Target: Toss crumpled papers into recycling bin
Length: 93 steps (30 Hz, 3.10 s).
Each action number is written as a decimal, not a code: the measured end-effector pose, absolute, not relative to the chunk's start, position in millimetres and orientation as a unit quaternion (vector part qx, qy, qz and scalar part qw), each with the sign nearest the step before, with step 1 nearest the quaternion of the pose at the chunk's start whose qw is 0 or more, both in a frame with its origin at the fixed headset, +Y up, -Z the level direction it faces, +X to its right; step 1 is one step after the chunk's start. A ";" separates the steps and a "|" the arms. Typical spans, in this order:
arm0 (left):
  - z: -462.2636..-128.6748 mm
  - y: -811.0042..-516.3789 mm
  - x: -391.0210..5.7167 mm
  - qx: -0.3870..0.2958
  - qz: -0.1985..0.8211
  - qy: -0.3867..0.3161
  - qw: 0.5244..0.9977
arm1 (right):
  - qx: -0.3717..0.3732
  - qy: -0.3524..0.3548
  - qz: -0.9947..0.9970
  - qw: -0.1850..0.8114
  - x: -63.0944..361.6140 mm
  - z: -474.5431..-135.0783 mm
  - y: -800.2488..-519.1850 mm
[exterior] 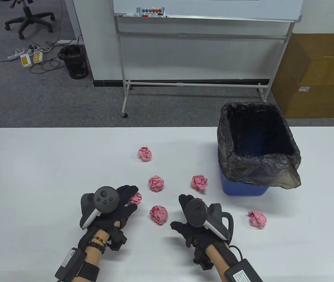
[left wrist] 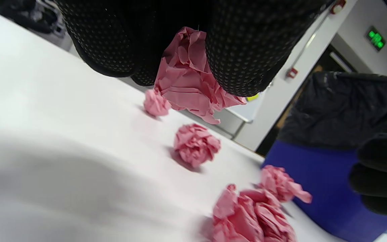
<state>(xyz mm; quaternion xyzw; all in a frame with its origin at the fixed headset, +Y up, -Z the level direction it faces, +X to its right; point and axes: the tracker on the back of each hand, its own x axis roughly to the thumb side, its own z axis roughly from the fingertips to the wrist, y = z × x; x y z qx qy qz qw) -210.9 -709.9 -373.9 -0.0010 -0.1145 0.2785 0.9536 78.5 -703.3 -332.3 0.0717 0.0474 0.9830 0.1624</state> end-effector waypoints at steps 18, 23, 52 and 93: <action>-351.3 -701.3 -150.6 -0.019 0.365 -0.287 0.886 | 0.069 0.079 0.917 0.385 76.7 -337.1 -712.5; -342.8 -697.3 -135.7 -0.005 0.348 -0.325 0.879 | 0.062 0.137 0.881 0.449 80.6 -341.6 -721.2; -371.6 -712.0 -226.1 0.005 0.289 -0.144 0.946 | 0.010 0.100 0.871 0.481 104.6 -357.9 -710.3; -375.2 -717.0 -217.2 -0.023 0.246 -0.160 0.956 | -0.051 -0.209 0.965 0.150 136.2 -377.1 -543.1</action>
